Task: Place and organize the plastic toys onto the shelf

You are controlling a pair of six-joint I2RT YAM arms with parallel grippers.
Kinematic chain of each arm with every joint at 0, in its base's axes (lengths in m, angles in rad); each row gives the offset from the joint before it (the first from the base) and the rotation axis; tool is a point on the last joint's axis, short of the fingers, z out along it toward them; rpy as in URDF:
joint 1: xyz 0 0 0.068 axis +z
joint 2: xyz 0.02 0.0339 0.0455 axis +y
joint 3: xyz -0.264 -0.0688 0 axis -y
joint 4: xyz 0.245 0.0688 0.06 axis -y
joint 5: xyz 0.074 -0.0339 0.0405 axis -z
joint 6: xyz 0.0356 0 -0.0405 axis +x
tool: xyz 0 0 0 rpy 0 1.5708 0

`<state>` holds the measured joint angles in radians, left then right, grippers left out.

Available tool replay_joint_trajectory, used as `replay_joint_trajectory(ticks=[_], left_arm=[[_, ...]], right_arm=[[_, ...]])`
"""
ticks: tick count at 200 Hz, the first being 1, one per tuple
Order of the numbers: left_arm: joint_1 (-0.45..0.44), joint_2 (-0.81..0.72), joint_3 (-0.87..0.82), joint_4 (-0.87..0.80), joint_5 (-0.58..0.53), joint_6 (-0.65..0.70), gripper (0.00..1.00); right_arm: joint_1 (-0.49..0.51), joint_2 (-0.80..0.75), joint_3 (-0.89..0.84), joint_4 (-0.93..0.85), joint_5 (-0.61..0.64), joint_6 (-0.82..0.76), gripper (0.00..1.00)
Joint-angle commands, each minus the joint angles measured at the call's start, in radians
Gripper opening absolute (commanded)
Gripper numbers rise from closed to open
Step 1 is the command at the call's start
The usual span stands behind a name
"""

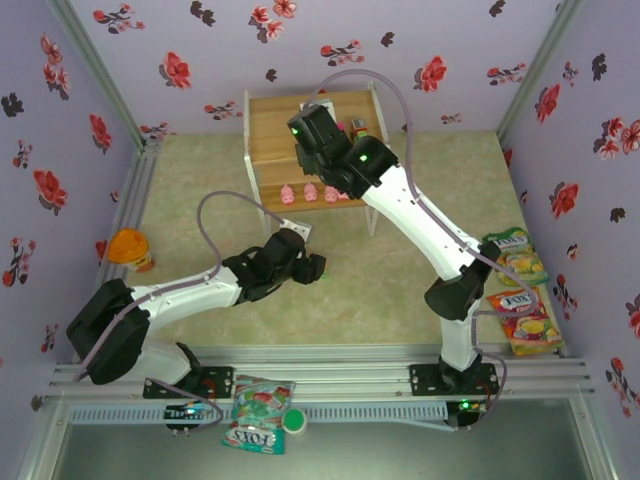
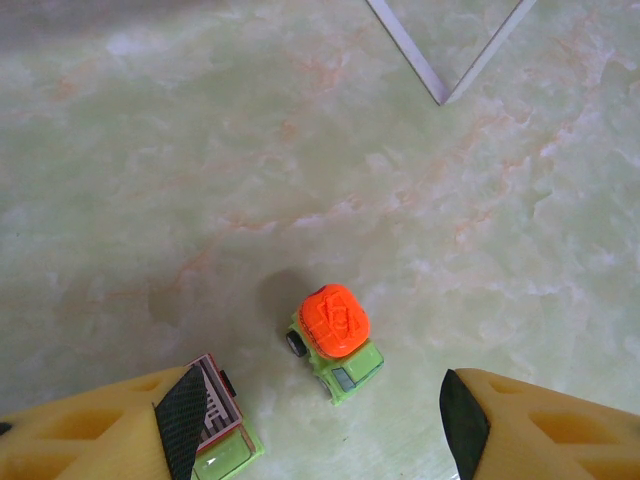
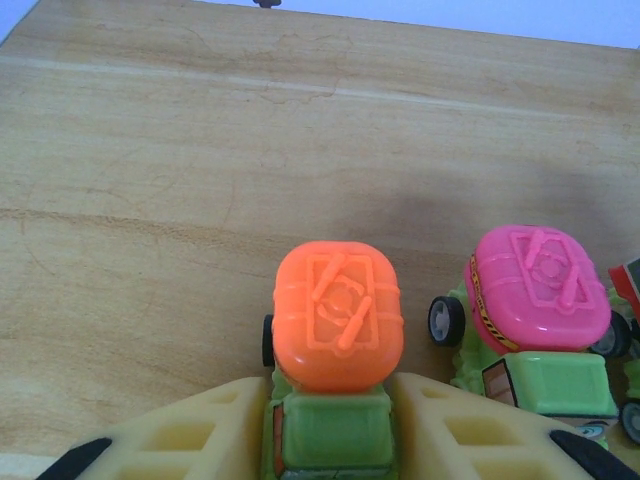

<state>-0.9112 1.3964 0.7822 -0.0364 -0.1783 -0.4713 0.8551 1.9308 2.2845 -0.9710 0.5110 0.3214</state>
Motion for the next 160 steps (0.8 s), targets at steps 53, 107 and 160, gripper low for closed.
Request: replay_joint_trajectory(ticks=[53,107,160], left_arm=[[0.006,-0.013,-0.008,0.012,0.006,0.016,0.68],[0.006,-0.011,-0.008,0.012,0.002,0.018,0.68],[0.006,-0.01,-0.006,0.01,0.002,0.017,0.68]], right_arm=[[-0.012,0.042,0.069,-0.015,-0.005,-0.021,0.36],[-0.019,0.051,0.081,-0.014,0.006,-0.027,0.35],[-0.019,0.041,0.083,-0.016,-0.005,-0.024,0.4]])
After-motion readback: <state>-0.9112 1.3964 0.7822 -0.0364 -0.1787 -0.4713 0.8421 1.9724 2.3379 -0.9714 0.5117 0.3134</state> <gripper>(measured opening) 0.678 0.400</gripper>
